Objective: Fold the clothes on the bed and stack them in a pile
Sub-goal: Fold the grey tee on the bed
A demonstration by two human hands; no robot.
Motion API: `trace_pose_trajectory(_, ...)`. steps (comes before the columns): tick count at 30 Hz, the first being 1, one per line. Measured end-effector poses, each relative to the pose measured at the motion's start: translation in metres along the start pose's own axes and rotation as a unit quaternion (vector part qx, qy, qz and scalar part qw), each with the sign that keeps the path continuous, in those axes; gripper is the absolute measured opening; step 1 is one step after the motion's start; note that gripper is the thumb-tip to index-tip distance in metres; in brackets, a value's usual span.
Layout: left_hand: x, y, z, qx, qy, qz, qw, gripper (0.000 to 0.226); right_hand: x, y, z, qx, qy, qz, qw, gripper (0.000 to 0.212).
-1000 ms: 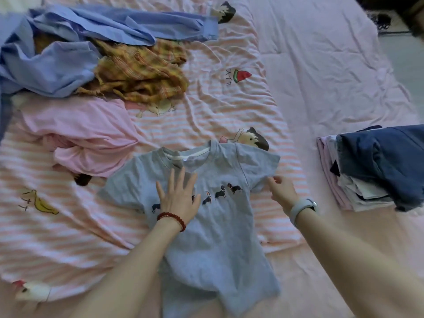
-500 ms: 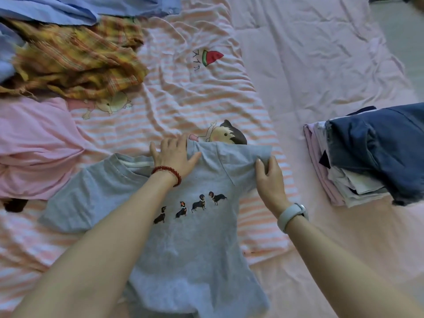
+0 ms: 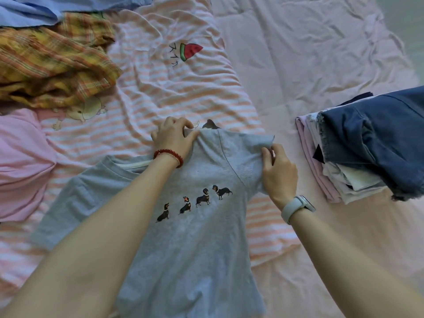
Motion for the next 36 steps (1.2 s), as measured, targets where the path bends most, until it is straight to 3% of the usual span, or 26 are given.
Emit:
trace_pose_trajectory(2,-0.011,-0.013,-0.003,-0.002,-0.055,0.046,0.997,0.027,-0.004,-0.003,-0.025,-0.066,-0.018,0.035,0.997,0.023)
trace_pose_trajectory(5,-0.027,-0.045,-0.031,-0.023,-0.239,0.060,0.969,0.013,-0.002,-0.024,-0.081,-0.263,0.015,0.049,0.964,0.023)
trace_pose_trajectory(6,-0.027,-0.056,-0.045,-0.058,-0.298,0.031,0.952,0.013,0.008,-0.034,-0.096,-0.314,0.032,-0.004,0.949,0.023)
trace_pose_trajectory(9,-0.018,-0.081,-0.085,-0.175,-0.401,-0.048,0.898,0.020,0.060,-0.070,-0.111,-0.350,-0.016,-0.304,0.886,0.038)
trace_pose_trajectory(11,-0.009,-0.092,-0.102,-0.216,-0.401,-0.085,0.886,0.017,0.073,-0.088,-0.106,-0.358,-0.046,-0.365,0.858,0.040)
trace_pose_trajectory(13,-0.003,-0.097,-0.109,-0.211,-0.350,-0.097,0.908,0.015,0.064,-0.090,-0.100,-0.349,-0.031,-0.302,0.887,0.032)
trace_pose_trajectory(16,0.000,-0.096,-0.104,-0.141,-0.208,-0.068,0.966,0.035,0.049,-0.091,-0.082,-0.326,-0.072,-0.201,0.921,0.033)
trace_pose_trajectory(21,0.004,-0.092,-0.067,0.018,-0.018,-0.001,1.000,0.050,0.058,-0.123,-0.055,-0.367,-0.155,-0.284,0.872,0.048)
trace_pose_trajectory(23,0.011,-0.083,-0.056,0.014,0.038,-0.016,0.999,0.051,0.059,-0.127,-0.047,-0.344,-0.158,-0.313,0.871,0.051)
trace_pose_trajectory(25,0.013,-0.071,-0.053,-0.045,0.021,-0.046,0.998,0.039,0.059,-0.126,-0.043,-0.330,-0.152,-0.324,0.873,0.049)
trace_pose_trajectory(28,0.004,-0.072,-0.056,-0.122,-0.154,-0.042,0.980,0.009,0.057,-0.121,-0.037,-0.299,-0.146,-0.341,0.880,0.045)
trace_pose_trajectory(31,0.004,-0.091,-0.067,-0.139,-0.237,-0.035,0.961,0.015,0.046,-0.107,-0.052,-0.302,-0.109,-0.267,0.909,0.036)
trace_pose_trajectory(33,0.012,-0.101,-0.081,-0.186,-0.223,-0.061,0.955,0.007,0.045,-0.096,-0.066,-0.325,-0.113,-0.224,0.912,0.039)
trace_pose_trajectory(36,0.017,-0.105,-0.096,-0.198,-0.192,-0.094,0.956,0.018,0.070,-0.090,-0.077,-0.358,-0.137,-0.295,0.875,0.048)
Point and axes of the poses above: each hand's wrist, its own y-axis towards the middle knuckle, its own x-axis out of the palm, z = x × y, the point moved 6 cm from there along y, towards the middle knuckle, and after that the axes turned 12 degrees about -x, right-handed, at the moved point
